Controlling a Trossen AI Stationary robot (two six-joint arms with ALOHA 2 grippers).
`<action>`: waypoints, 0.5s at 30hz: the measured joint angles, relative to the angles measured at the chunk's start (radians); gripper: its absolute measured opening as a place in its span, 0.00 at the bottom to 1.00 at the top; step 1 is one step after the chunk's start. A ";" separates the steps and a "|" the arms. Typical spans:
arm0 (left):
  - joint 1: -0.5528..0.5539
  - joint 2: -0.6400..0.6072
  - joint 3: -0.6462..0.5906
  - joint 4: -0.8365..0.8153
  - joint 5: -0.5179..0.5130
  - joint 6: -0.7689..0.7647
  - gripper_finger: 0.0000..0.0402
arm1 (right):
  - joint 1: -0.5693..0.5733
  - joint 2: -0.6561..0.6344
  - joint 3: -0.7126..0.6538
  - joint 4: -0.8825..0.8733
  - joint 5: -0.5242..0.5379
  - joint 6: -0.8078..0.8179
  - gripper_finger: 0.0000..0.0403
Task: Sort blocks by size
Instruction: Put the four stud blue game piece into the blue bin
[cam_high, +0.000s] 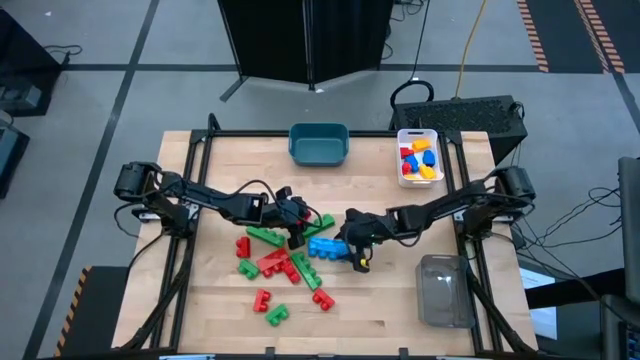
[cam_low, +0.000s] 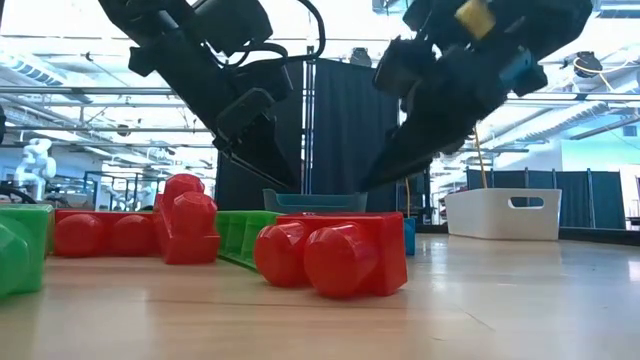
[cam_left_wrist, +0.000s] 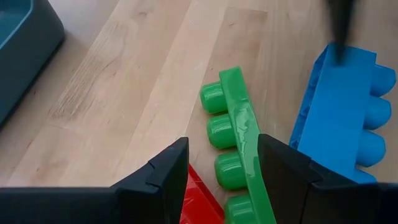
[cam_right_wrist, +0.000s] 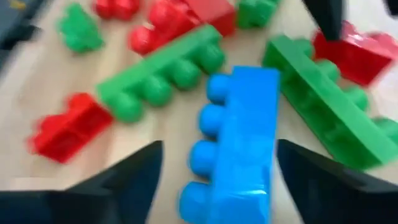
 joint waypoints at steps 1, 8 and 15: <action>0.000 0.000 0.000 0.000 0.000 0.000 0.44 | 0.000 0.009 0.000 -0.004 0.007 0.005 0.83; 0.000 0.000 0.000 0.000 0.000 -0.005 0.44 | 0.018 0.042 0.002 -0.042 0.064 0.055 0.98; 0.000 0.000 0.000 0.004 0.000 -0.005 0.44 | 0.077 0.127 0.001 -0.042 0.126 0.056 0.96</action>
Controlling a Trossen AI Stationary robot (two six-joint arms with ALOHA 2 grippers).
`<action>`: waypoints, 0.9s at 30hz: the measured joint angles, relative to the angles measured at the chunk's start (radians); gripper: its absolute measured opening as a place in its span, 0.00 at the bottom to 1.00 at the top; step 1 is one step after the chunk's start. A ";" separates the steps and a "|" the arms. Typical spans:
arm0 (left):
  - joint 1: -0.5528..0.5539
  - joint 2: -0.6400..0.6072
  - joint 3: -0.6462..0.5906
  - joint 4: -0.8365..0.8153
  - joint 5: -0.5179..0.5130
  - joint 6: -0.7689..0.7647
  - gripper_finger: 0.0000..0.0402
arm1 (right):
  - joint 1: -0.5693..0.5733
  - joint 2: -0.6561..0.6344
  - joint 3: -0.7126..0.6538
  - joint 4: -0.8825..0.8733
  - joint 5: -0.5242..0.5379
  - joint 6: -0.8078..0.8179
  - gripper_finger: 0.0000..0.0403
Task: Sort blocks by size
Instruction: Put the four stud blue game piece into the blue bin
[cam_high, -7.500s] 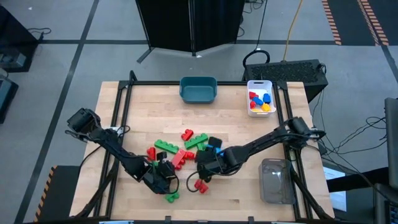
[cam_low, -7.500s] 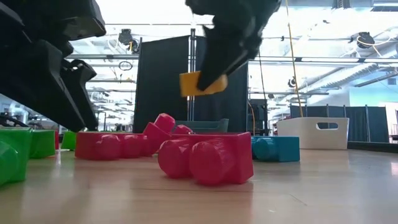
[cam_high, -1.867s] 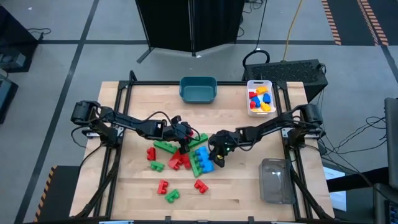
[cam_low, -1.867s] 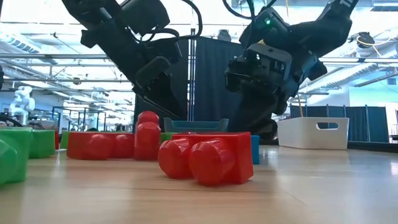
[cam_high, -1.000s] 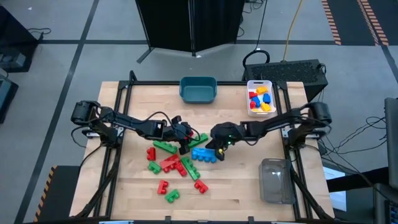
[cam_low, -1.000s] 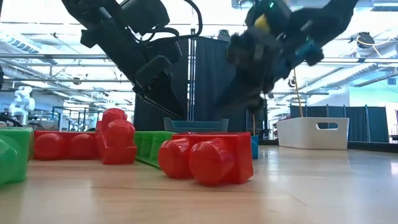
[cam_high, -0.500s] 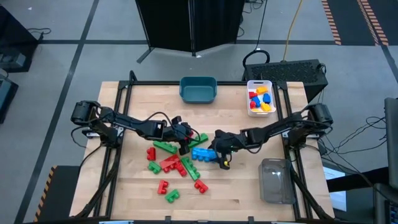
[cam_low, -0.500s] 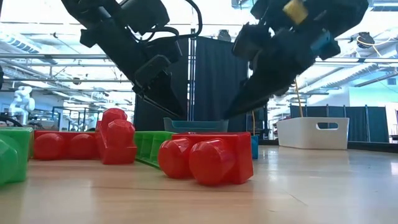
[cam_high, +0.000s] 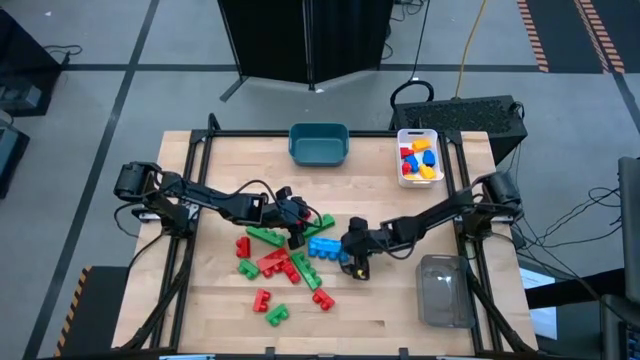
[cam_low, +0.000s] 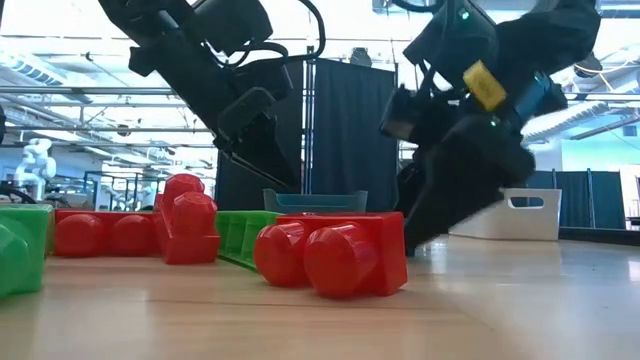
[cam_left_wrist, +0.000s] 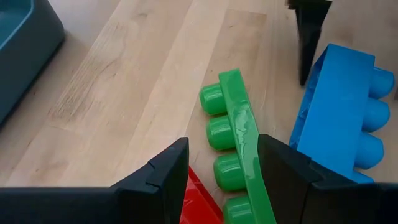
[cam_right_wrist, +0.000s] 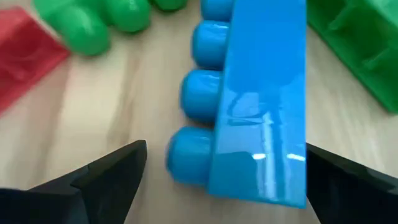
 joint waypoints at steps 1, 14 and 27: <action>0.000 0.000 0.000 0.001 0.000 0.000 0.44 | 0.006 0.007 0.001 0.004 0.020 0.003 0.96; 0.000 0.000 0.000 0.006 0.000 0.000 0.44 | 0.023 0.018 0.002 0.004 0.129 0.058 0.83; 0.012 -0.017 0.001 0.009 0.180 0.006 0.44 | 0.022 -0.020 -0.001 -0.014 0.195 -0.038 0.60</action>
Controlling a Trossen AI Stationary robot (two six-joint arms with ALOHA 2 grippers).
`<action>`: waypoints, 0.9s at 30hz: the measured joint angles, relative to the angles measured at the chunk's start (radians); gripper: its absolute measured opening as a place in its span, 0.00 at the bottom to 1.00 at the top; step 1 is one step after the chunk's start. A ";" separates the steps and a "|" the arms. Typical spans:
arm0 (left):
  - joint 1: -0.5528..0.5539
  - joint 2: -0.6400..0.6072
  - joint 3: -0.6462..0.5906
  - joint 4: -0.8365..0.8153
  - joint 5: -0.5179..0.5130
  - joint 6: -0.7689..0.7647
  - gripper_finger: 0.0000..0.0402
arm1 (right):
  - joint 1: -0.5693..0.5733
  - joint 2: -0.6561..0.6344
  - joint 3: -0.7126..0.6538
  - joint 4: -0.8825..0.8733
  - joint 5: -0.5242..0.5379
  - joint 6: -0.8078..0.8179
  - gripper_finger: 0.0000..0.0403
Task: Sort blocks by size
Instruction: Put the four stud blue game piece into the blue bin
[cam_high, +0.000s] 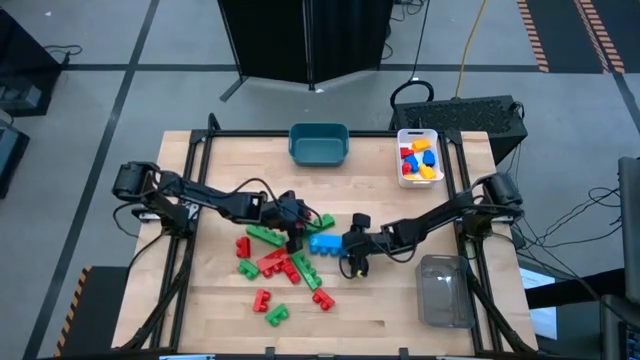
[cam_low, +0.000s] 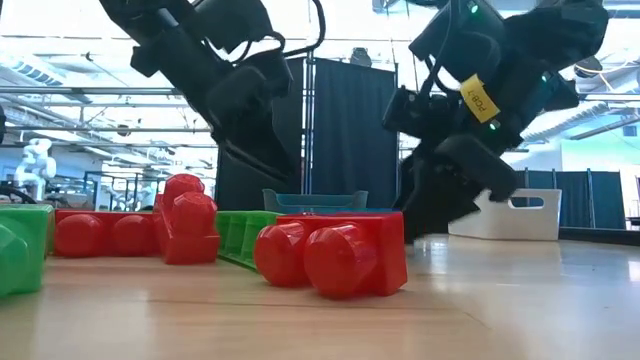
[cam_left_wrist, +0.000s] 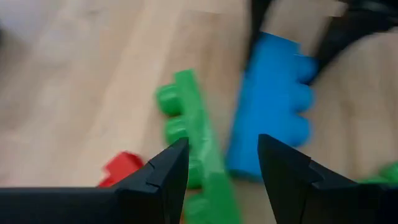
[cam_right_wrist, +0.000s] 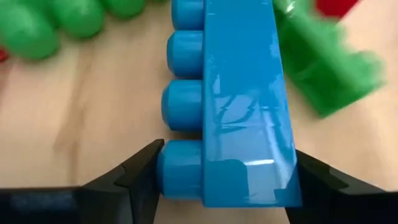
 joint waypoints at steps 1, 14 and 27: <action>0.003 -0.005 0.000 0.002 0.026 0.001 0.44 | 0.000 -0.014 0.000 0.002 0.020 -0.016 0.60; -0.018 -0.046 0.001 0.055 0.092 0.135 0.55 | -0.007 -0.145 0.001 -0.024 0.034 -0.087 0.61; -0.038 -0.045 0.001 0.089 0.028 0.256 0.74 | -0.007 -0.145 0.001 0.001 0.036 -0.084 0.61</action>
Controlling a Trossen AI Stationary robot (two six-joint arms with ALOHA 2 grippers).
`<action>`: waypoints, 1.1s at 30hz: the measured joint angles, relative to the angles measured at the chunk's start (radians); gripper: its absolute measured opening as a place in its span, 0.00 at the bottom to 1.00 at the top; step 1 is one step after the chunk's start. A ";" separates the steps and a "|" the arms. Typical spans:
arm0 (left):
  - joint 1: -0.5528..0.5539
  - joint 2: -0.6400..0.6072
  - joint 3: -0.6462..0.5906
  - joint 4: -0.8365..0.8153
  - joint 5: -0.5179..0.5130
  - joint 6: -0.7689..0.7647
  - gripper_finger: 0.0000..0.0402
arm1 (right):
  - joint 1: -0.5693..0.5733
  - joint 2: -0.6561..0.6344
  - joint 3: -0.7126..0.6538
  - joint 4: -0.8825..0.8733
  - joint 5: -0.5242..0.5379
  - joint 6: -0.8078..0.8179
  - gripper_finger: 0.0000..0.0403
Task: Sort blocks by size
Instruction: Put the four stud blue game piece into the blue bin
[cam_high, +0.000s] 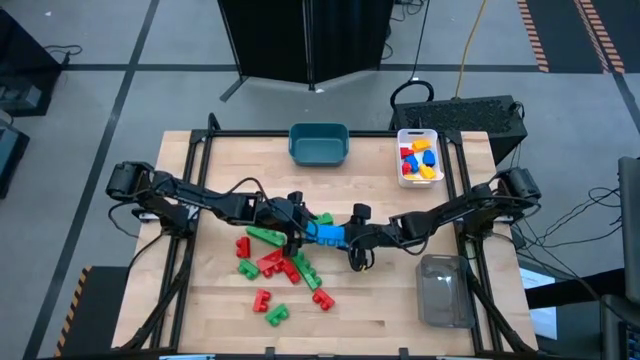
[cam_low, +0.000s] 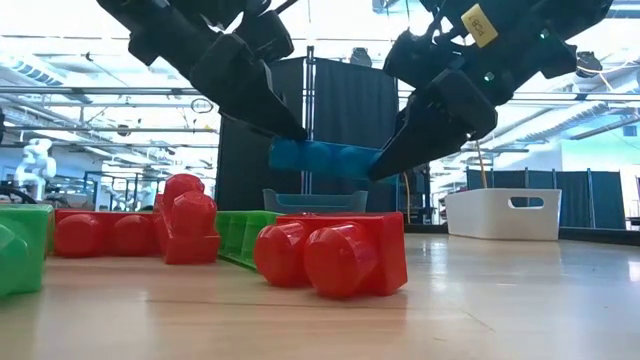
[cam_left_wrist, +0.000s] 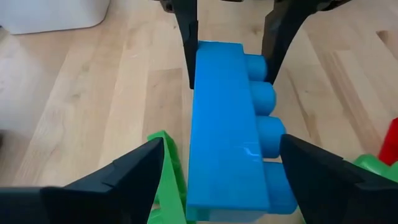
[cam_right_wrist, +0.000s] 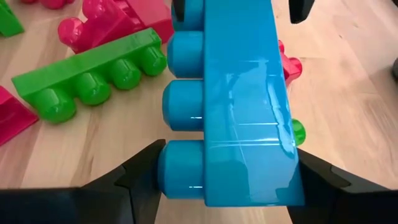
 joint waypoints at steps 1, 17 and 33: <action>0.000 0.000 0.000 -0.001 0.000 0.000 0.74 | 0.000 0.000 0.000 0.002 0.000 0.000 0.61; -0.014 0.005 0.000 0.022 0.037 -0.046 0.90 | -0.008 0.000 0.001 0.037 -0.001 0.045 0.61; -0.013 0.005 -0.001 0.003 0.005 0.003 0.91 | -0.008 0.000 0.001 0.066 -0.005 0.043 0.61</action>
